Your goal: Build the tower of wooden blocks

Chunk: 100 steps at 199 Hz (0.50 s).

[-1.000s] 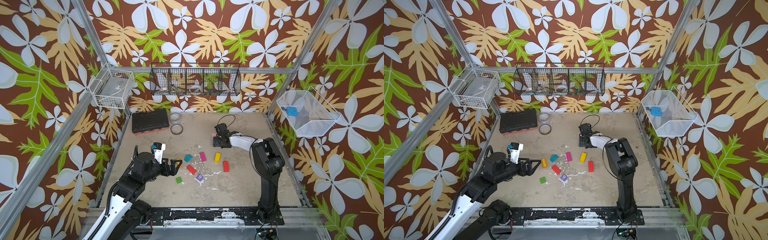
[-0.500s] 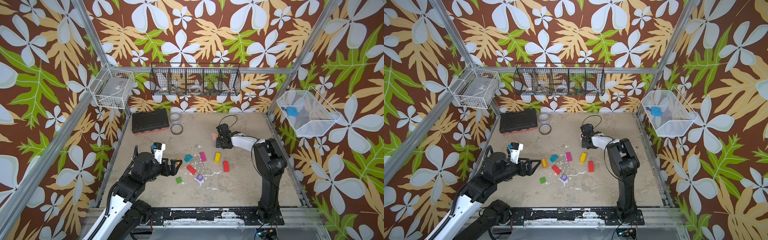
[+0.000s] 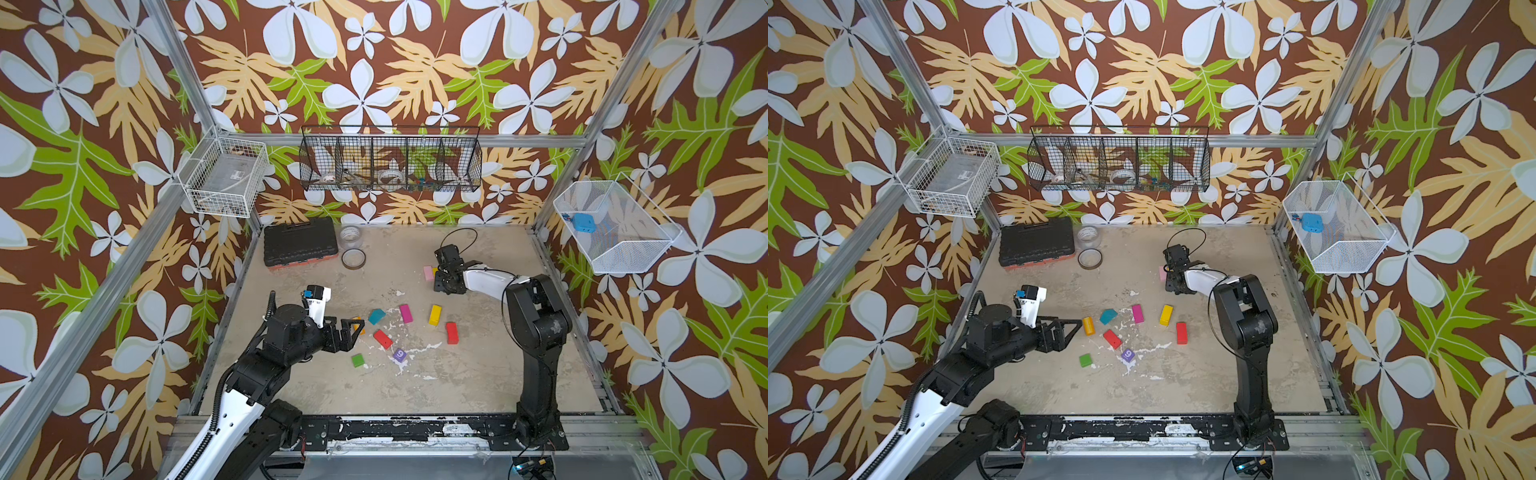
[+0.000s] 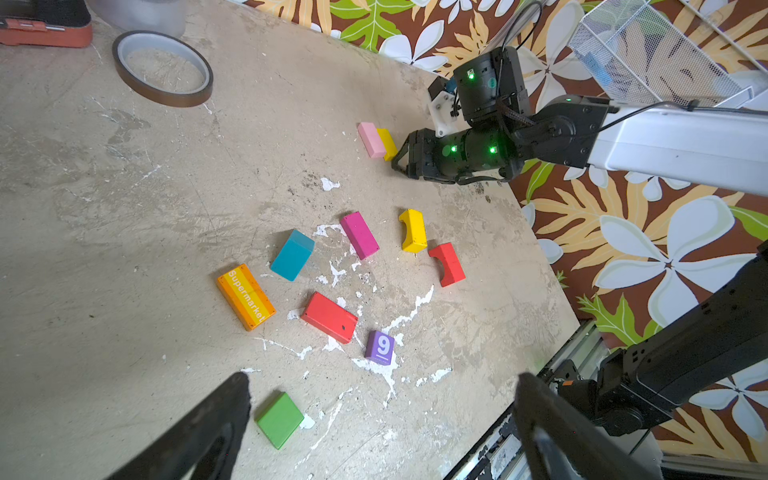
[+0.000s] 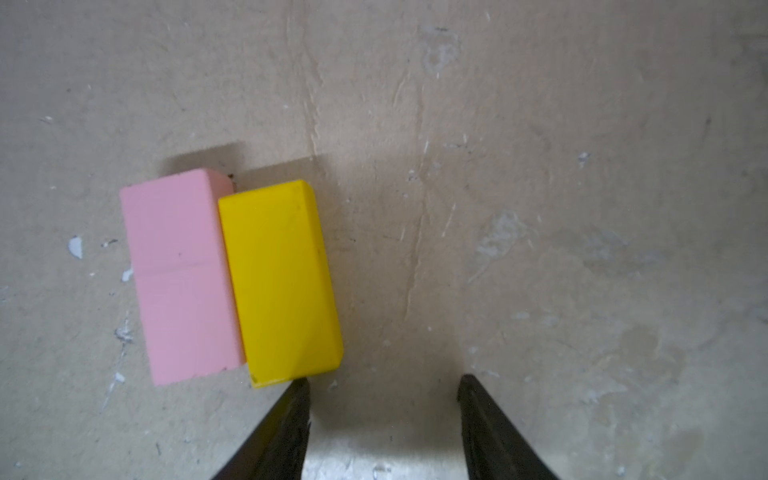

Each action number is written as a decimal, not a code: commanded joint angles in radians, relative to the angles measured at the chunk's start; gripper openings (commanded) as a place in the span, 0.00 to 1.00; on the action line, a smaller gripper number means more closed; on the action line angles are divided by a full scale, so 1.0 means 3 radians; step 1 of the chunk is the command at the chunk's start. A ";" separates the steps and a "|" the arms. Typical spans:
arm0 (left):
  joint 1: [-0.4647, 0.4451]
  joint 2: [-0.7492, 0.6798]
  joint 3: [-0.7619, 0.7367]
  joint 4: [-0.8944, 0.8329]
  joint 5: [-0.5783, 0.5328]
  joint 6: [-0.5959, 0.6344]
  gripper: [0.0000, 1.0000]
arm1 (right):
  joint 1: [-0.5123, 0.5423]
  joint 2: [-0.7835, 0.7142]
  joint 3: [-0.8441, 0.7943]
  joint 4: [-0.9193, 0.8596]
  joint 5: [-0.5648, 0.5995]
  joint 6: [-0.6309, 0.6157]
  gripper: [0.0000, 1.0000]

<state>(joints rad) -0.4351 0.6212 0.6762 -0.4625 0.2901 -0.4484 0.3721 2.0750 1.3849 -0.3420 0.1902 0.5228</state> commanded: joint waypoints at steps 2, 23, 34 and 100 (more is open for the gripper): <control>-0.0007 -0.0002 0.0001 0.0033 -0.0001 -0.0011 1.00 | -0.0010 0.0102 -0.0017 -0.0405 -0.0097 -0.0004 0.57; -0.0007 -0.0005 0.0001 0.0034 -0.0001 -0.0013 1.00 | -0.0012 0.0135 0.0007 -0.0408 -0.0092 -0.0013 0.57; -0.0007 -0.0002 0.0001 0.0033 -0.0001 -0.0011 1.00 | -0.0018 0.0154 0.0021 -0.0414 -0.0092 -0.0015 0.57; -0.0012 -0.0007 0.0001 0.0036 -0.0001 -0.0010 1.00 | -0.0015 0.0107 -0.0004 -0.0411 -0.0112 -0.0015 0.58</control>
<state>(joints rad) -0.4374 0.6212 0.6762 -0.4625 0.2901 -0.4484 0.3683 2.0975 1.4063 -0.3195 0.2008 0.5194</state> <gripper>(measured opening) 0.996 0.578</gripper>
